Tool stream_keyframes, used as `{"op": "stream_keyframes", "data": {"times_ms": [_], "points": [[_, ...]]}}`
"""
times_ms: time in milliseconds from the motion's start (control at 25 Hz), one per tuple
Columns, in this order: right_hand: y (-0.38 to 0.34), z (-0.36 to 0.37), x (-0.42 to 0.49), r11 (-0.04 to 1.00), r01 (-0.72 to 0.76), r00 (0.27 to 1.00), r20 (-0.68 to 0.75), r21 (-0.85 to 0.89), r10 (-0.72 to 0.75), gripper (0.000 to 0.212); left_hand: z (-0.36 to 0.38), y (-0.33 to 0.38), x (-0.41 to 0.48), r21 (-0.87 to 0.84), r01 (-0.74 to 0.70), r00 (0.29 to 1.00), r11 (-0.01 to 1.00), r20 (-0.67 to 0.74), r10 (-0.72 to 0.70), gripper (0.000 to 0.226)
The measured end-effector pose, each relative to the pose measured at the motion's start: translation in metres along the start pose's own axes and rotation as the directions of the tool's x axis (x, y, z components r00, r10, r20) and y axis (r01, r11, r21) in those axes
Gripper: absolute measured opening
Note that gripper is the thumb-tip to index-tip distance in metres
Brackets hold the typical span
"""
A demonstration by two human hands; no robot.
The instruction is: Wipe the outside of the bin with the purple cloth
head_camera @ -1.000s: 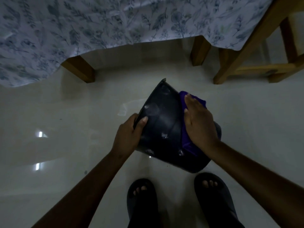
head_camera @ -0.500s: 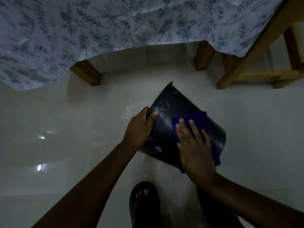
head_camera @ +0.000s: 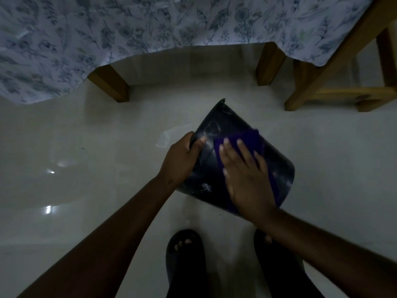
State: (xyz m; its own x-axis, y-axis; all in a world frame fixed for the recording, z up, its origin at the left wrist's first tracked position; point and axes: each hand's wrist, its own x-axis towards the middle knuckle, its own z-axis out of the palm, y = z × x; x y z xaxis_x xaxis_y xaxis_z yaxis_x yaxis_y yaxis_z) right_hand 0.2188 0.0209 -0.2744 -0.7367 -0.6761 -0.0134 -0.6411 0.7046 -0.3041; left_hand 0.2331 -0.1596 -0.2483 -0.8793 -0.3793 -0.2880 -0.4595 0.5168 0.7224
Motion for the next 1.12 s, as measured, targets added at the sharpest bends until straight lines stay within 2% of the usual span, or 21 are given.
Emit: {"op": "stream_keyframes", "data": {"times_ms": [40, 160, 200, 240, 320, 400, 440, 520, 600, 680, 760, 840, 880, 960, 1000, 1040, 1120], "points": [[0.008, -0.006, 0.022, 0.998, -0.042, 0.999, 0.011, 0.04, 0.042, 0.052, -0.002, 0.003, -0.001, -0.019, 0.0, 1.0, 1.0, 0.001, 0.0, 0.028], [0.044, -0.021, 0.048, 0.908, -0.299, 0.951, 0.019, 0.292, 0.308, 0.048, -0.003, 0.007, -0.002, -0.052, -0.005, 1.0, 0.999, 0.015, 0.005, 0.025], [0.044, -0.018, 0.033, 0.897, -0.341, 0.935, 0.002, 0.283, 0.355, 0.048, -0.003, 0.005, -0.003, -0.041, 0.001, 1.0, 0.999, 0.013, 0.0, 0.026], [0.03, -0.015, 0.012, 0.914, -0.326, 0.942, -0.002, 0.241, 0.336, 0.049, -0.002, 0.002, -0.005, -0.027, 0.012, 1.0, 1.0, 0.009, -0.012, 0.026], [0.003, -0.009, -0.018, 0.984, -0.14, 0.99, 0.011, 0.105, 0.14, 0.052, -0.001, 0.0, -0.006, 0.006, 0.029, 1.0, 1.0, -0.005, -0.029, 0.025], [0.005, -0.008, 0.005, 0.995, -0.013, 0.999, 0.035, 0.101, 0.01, 0.052, -0.002, 0.005, -0.005, 0.01, 0.021, 1.0, 1.0, -0.006, -0.021, 0.026], [0.013, -0.012, 0.027, 0.989, -0.058, 0.998, 0.031, 0.138, 0.054, 0.05, -0.002, 0.012, -0.003, -0.005, 0.014, 1.0, 1.0, 0.0, -0.014, 0.028], [0.042, -0.02, 0.058, 0.904, -0.284, 0.958, 0.056, 0.319, 0.281, 0.048, -0.001, 0.02, 0.002, -0.035, 0.022, 1.0, 0.999, 0.004, -0.022, 0.034], [0.057, -0.02, 0.047, 0.803, -0.42, 0.904, 0.121, 0.423, 0.409, 0.046, 0.004, 0.027, 0.006, -0.019, 0.128, 0.992, 0.992, 0.024, -0.128, 0.037], [0.037, -0.011, 0.009, 0.831, -0.373, 0.927, 0.123, 0.413, 0.355, 0.048, 0.006, 0.031, 0.018, 0.022, 0.291, 0.956, 0.956, 0.026, -0.292, 0.035], [0.029, 0.0, -0.002, 0.867, -0.26, 0.964, 0.057, 0.425, 0.261, 0.048, -0.001, 0.031, 0.021, -0.077, 0.357, 0.932, 0.931, 0.096, -0.35, 0.031], [0.046, 0.002, 0.021, 0.829, -0.321, 0.946, 0.116, 0.458, 0.303, 0.045, -0.014, 0.03, 0.008, -0.317, 0.34, 0.928, 0.885, 0.268, -0.26, 0.02], [0.058, 0.0, 0.032, 0.793, -0.368, 0.93, 0.176, 0.487, 0.324, 0.044, -0.017, 0.025, -0.003, -0.356, 0.291, 0.937, 0.888, 0.294, -0.189, 0.021], [0.066, -0.003, 0.035, 0.793, -0.387, 0.922, 0.217, 0.47, 0.321, 0.044, -0.016, 0.016, -0.025, -0.212, 0.137, 0.977, 0.968, 0.192, -0.096, 0.021], [0.055, -0.004, 0.024, 0.82, -0.383, 0.924, 0.179, 0.426, 0.339, 0.045, -0.012, 0.013, -0.029, -0.131, 0.09, 0.992, 0.987, 0.097, -0.078, 0.017], [0.034, -0.005, 0.007, 0.875, -0.338, 0.941, 0.128, 0.347, 0.313, 0.047, -0.009, 0.012, -0.029, -0.092, 0.08, 0.996, 0.992, 0.036, -0.077, 0.013], [-0.011, -0.009, -0.019, 0.962, -0.167, 0.986, 0.058, 0.217, 0.158, 0.051, -0.005, 0.015, -0.021, -0.082, 0.067, 0.998, 0.994, 0.02, -0.066, 0.012]]}}
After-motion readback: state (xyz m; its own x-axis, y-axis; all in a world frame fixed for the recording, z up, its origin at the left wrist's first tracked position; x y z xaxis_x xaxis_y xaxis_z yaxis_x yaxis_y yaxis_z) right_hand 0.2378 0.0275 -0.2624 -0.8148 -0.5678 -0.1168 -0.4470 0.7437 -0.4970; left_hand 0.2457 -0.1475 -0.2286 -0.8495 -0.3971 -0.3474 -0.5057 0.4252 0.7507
